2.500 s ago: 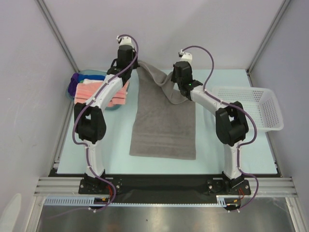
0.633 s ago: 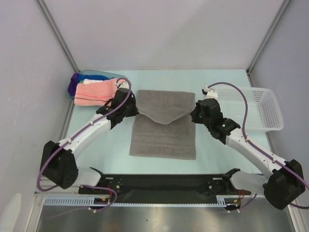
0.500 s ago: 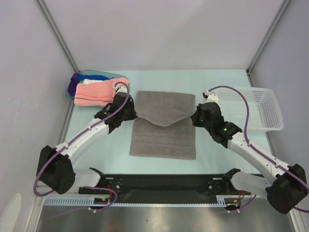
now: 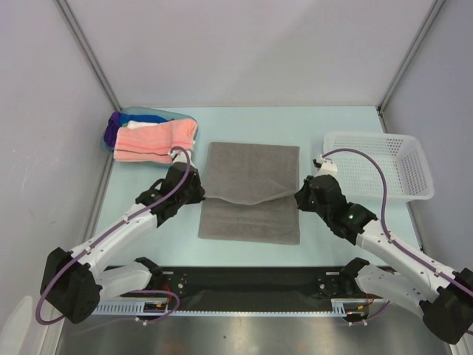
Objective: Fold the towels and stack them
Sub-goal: Fold the towel
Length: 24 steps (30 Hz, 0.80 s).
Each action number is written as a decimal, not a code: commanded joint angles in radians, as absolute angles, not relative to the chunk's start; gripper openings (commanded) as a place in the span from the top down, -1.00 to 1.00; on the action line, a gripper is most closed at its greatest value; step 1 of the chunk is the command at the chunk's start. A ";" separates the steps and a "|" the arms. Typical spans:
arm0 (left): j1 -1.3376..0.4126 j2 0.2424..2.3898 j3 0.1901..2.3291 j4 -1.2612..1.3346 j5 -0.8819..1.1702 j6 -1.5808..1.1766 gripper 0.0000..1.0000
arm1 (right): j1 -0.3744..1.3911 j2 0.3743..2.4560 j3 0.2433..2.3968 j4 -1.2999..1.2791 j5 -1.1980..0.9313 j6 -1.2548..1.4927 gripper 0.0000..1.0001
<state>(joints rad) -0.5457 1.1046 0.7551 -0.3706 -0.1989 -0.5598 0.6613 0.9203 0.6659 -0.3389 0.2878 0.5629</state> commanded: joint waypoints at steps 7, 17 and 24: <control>-0.572 1.008 0.706 -0.393 -0.189 -0.577 0.99 | 0.709 0.848 0.631 -0.382 0.345 0.627 1.00; -0.577 0.933 0.695 -0.429 -0.184 -0.569 1.00 | 0.735 0.790 0.637 -0.436 0.376 0.649 1.00; -0.583 0.905 0.657 -0.425 -0.147 -0.594 0.99 | 0.753 0.779 0.624 -0.454 0.380 0.667 1.00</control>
<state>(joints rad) -0.5720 0.9226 0.6762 -0.4305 -0.1726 -0.5694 0.7406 0.7975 0.6193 -0.4427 0.3511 0.6415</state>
